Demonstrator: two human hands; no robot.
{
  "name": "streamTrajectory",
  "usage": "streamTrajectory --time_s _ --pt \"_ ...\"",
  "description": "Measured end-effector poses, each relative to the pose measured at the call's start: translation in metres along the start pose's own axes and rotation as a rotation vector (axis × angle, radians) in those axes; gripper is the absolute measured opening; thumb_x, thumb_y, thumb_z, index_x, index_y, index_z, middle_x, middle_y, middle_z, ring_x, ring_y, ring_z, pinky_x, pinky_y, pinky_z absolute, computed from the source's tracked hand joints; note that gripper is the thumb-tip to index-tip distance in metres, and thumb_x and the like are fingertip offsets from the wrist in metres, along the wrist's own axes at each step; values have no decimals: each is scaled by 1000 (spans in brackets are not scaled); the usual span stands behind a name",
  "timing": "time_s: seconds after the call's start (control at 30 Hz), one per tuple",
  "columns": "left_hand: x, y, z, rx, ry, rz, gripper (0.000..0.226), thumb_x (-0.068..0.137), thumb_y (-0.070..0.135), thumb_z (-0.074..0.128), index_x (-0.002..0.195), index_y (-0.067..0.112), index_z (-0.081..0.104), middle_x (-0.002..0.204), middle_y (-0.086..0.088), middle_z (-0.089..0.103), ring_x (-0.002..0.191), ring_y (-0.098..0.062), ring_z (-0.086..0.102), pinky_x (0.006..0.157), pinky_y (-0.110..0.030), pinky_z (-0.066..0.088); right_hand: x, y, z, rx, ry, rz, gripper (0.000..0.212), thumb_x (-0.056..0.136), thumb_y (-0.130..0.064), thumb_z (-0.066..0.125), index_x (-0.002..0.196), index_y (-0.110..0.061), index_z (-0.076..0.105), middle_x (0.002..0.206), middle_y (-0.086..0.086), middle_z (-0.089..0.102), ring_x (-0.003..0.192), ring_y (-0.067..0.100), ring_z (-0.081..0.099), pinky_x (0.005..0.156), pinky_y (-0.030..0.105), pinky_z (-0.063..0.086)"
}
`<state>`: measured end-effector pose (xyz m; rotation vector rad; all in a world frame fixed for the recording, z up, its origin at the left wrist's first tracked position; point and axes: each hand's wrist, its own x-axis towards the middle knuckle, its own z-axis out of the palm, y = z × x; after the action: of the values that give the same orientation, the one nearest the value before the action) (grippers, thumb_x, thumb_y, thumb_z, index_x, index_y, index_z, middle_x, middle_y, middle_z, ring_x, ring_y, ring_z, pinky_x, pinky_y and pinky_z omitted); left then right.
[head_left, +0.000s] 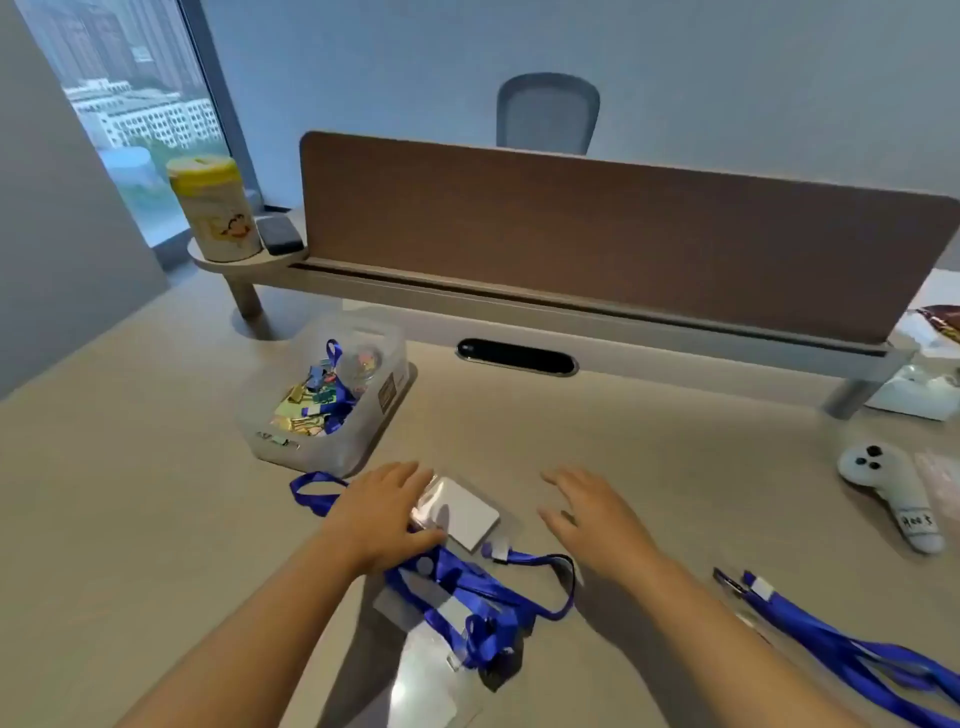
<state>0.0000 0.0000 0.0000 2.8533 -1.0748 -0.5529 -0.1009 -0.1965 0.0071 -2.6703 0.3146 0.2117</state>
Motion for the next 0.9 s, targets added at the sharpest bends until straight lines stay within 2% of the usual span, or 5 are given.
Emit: streamTrajectory --time_s 0.17,0.4,0.63,0.8,0.9 --pt "40 -11 23 -2 -58 76 81 79 55 51 142 21 14 154 -3 16 141 -21 16 115 -37 17 23 8 35 35 -74 71 49 90 -33 47 136 -18 38 141 2 43 127 19 40 105 30 32" --pt "70 -13 42 56 -119 218 91 69 56 64 141 28 16 155 1 13 142 -22 10 116 -37 12 31 15 61 2 -137 147 49 75 -35 67 116 -17 49 122 1 49 114 20 41 93 28 33" --pt "76 -14 47 81 -17 100 84 70 69 50 138 26 24 150 -3 23 135 -27 23 112 -45 16 44 16 63 -97 -103 163 9 88 -20 50 93 -16 56 112 7 57 106 25 47 88 30 33" --pt "81 -8 49 80 -49 154 95 67 65 58 140 21 15 155 0 8 142 -26 4 115 -51 3 50 13 62 1 -53 183 9 92 -16 43 83 -15 45 104 11 60 90 26 52 73 30 35" --pt "84 -5 47 25 31 253 77 74 56 56 136 19 30 151 -3 27 138 -23 23 114 -42 17 51 16 60 208 -8 254 17 91 -14 43 75 -16 41 91 12 62 79 26 52 67 32 38"
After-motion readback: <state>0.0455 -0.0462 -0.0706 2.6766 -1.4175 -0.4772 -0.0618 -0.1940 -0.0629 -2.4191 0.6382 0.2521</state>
